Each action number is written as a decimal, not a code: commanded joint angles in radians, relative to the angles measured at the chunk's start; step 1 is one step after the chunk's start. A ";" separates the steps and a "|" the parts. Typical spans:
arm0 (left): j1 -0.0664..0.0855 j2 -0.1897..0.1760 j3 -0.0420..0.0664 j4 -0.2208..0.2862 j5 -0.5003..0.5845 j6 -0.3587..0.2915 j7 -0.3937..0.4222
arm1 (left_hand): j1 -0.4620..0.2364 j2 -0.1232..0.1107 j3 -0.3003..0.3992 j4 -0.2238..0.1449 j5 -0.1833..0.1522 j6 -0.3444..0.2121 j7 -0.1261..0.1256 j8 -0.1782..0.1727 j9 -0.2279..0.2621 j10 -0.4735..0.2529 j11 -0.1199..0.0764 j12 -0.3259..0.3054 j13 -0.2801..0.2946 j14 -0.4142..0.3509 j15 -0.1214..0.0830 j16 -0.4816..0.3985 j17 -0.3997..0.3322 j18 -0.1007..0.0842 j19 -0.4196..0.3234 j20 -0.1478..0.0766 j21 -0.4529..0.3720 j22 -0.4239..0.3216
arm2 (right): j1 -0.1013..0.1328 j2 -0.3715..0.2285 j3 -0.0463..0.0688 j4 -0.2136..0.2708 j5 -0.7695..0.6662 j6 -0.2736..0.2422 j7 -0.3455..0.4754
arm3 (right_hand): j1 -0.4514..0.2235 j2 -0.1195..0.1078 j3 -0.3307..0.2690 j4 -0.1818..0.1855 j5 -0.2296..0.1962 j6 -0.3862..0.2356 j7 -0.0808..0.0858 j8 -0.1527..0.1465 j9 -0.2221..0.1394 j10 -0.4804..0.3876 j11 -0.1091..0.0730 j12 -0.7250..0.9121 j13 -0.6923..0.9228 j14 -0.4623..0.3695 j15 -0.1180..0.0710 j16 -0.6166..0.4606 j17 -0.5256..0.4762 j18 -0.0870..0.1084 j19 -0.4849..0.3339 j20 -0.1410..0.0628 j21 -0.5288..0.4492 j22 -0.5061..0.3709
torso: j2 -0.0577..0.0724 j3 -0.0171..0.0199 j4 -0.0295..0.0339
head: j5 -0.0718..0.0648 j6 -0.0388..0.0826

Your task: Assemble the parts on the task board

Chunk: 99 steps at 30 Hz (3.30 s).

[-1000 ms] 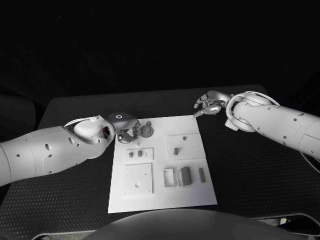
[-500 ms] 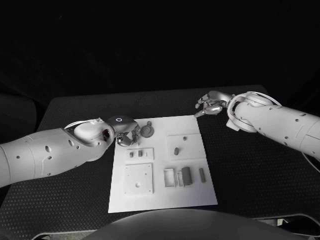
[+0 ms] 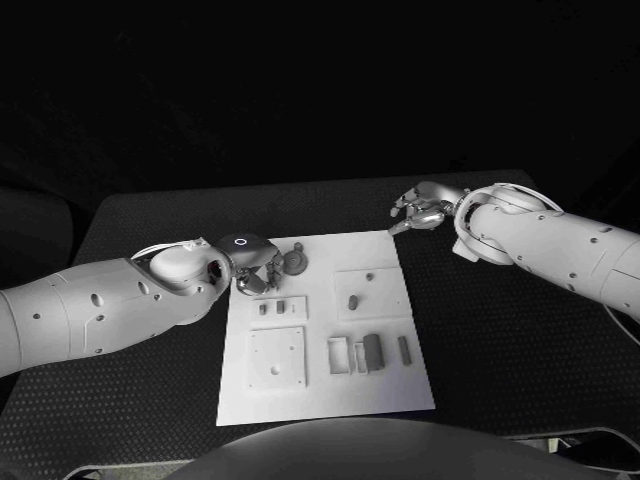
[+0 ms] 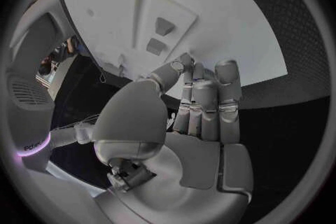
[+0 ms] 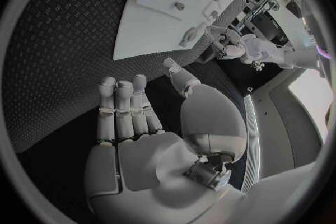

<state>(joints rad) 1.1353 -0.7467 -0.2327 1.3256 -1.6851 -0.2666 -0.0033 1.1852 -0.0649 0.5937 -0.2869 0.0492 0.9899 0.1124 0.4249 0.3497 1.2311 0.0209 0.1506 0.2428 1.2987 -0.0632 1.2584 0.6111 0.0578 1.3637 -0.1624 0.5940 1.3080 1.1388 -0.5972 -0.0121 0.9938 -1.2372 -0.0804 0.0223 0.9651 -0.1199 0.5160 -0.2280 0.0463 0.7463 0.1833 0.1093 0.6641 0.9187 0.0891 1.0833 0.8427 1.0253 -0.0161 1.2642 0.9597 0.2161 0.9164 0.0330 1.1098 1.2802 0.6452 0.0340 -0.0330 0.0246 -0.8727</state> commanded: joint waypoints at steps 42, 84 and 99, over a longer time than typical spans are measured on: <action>-0.013 0.018 -0.003 -0.017 0.003 0.023 0.002 | -0.002 -0.005 0.011 0.000 0.000 0.011 0.006 0.002 0.002 0.068 0.017 -0.006 0.005 -0.009 -0.012 0.002 -0.003 0.093 0.002 -0.007 -0.008 0.011 | 0.000 0.001 0.000 0.001 -0.003 0.009 0.005 | -0.011 -0.002 -0.001 0.005 0.002 -0.005 0.016 0.005 -0.002 -0.007 -0.003 0.004 -0.002 0.003 -0.006 0.007 -0.002 0.046 0.000 -0.007 -0.006 0.001 | 0.000 -0.0006 0.0007 | -0.004 0.000; -0.025 0.038 -0.003 -0.049 0.003 0.026 0.010 | -0.002 -0.031 0.007 -0.002 0.000 -0.001 0.011 -0.010 0.002 0.064 0.019 -0.017 0.011 -0.011 -0.010 0.001 -0.008 0.091 0.001 -0.008 -0.012 0.013 | 0.000 0.003 0.000 -0.001 -0.003 0.008 0.007 | -0.012 -0.002 -0.001 0.006 0.002 -0.005 0.017 0.006 -0.002 -0.007 -0.003 0.005 -0.002 0.003 -0.006 0.007 -0.002 0.046 0.000 -0.007 -0.006 0.001 | 0.000 0.0000 0.0002 | -0.007 0.000; -0.025 0.035 -0.003 -0.053 0.014 0.008 -0.002 | 0.000 -0.074 -0.007 -0.001 0.000 -0.054 0.033 -0.042 -0.006 0.045 0.025 -0.034 0.025 -0.016 -0.005 -0.005 -0.015 0.089 0.001 -0.005 -0.023 0.010 | 0.000 0.003 0.000 -0.001 -0.003 0.012 0.007 | -0.012 -0.002 -0.001 0.006 0.002 -0.006 0.017 0.005 -0.002 -0.007 -0.003 0.005 -0.003 0.002 -0.006 0.007 -0.003 0.046 0.000 -0.007 -0.006 0.001 | 0.000 -0.0003 0.0001 | -0.006 0.000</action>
<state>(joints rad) 1.1113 -0.7120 -0.2356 1.2730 -1.6755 -0.2616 -0.0012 1.1854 -0.1277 0.5922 -0.2882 0.0455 0.9588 0.1284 0.3882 0.3438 1.2641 0.0272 0.1197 0.2666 1.2915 -0.0630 1.2582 0.5973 0.0452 1.3650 -0.1681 0.5747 1.3077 1.1387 -0.5943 -0.0121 0.9925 -1.2371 -0.0795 0.0227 0.9651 -0.1198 0.5160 -0.2280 0.0463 0.7450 0.1850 0.1093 0.6634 0.9187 0.0891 1.0832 0.8410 1.0270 -0.0178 1.2682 0.9581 0.2162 0.9160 0.0323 1.1098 1.2802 0.6450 0.0337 -0.0326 0.0183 -0.8727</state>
